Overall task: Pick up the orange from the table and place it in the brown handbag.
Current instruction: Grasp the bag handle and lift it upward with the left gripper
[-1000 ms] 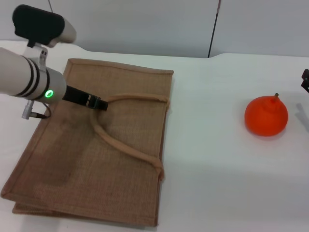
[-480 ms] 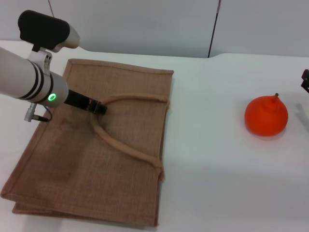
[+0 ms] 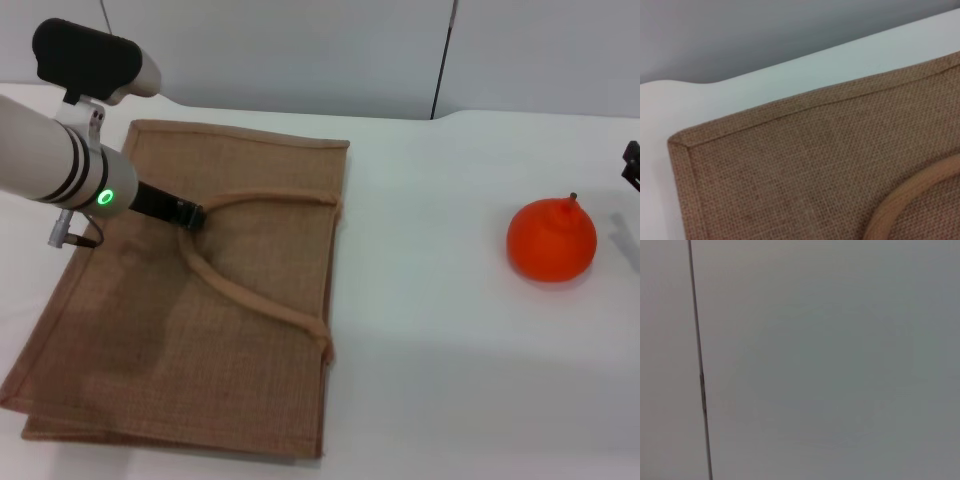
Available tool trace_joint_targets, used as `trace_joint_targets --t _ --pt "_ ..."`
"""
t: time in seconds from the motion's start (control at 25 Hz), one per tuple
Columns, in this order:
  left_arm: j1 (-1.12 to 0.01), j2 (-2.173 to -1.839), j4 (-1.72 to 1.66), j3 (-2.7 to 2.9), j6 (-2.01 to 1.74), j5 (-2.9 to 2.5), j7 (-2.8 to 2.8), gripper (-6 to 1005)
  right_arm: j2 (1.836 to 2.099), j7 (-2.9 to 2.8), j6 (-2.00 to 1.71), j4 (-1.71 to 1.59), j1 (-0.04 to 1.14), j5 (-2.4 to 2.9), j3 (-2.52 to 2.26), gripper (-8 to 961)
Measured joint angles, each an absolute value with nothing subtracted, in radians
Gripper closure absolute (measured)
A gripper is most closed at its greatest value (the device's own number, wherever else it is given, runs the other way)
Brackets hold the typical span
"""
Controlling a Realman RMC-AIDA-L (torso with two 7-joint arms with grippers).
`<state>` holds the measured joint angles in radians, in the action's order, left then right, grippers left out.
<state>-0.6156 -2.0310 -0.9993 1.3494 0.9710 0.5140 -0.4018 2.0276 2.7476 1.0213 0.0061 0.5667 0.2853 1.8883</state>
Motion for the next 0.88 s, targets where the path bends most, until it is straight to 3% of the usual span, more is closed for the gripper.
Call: trace_joint_targets --t 0.48,0.8,0.88 --pt "-0.63 -2.031 -0.984 1.355 0.925 0.515 -0.382 695 2.028 2.736 1.026 0.006 0.568 0.285 1.888 74" --pt "-0.628 -2.031 -1.063 1.418 0.886 0.532 -0.412 864 2.026 2.736 1.019 0.006 0.568 0.287 1.874 73" --pt "-0.592 -2.031 -1.164 1.442 0.88 0.546 -0.425 864 2.026 2.736 1.018 0.006 0.568 0.287 1.858 72"
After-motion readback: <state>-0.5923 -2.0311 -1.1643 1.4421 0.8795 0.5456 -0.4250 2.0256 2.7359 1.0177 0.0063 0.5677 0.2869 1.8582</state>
